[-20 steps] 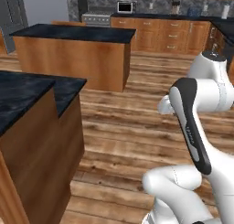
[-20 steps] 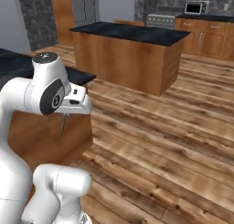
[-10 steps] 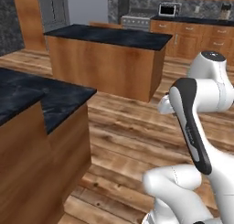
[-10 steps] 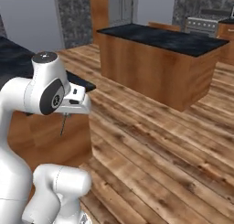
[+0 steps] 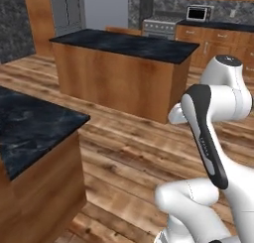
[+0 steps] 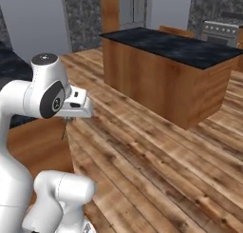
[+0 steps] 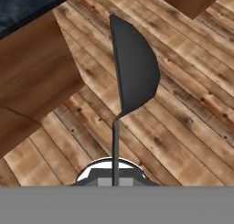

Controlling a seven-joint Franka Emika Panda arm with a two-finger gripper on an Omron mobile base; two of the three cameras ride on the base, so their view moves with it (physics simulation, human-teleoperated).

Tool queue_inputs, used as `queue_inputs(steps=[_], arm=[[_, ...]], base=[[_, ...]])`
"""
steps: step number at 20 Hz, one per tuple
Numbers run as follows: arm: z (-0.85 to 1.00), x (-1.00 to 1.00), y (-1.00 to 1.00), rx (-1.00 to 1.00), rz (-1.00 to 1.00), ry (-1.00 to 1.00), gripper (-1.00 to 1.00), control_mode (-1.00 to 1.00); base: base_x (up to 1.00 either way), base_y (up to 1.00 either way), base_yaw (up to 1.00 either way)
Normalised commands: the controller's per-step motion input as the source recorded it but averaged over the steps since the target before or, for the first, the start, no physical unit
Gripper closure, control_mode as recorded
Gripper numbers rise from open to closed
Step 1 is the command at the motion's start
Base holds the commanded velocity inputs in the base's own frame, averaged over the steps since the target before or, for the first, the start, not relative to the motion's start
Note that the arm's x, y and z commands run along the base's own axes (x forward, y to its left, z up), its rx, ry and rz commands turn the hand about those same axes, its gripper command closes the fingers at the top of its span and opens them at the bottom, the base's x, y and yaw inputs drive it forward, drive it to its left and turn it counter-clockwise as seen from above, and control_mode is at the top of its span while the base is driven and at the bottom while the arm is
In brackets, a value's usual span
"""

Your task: Pick up the metallic utensils from the counter and place them in the open drawer. Make sure not to pick up any wooden utensils.

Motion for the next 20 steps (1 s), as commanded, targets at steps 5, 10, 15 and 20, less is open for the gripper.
queue_inputs(steps=[5,10,15,20], arm=[[0.00,0.00,0.00,0.00,0.00,0.00,1.00,1.00],[0.00,0.00,0.00,0.00,0.00,0.00,1.00,1.00],[0.00,0.00,0.00,0.00,0.00,0.00,1.00,1.00],[0.00,0.00,0.00,0.00,0.00,0.00,1.00,1.00]], base=[[0.95,-1.00,0.01],[1.00,-1.00,0.03],[1.00,-1.00,0.08],[0.99,-1.00,0.08]])
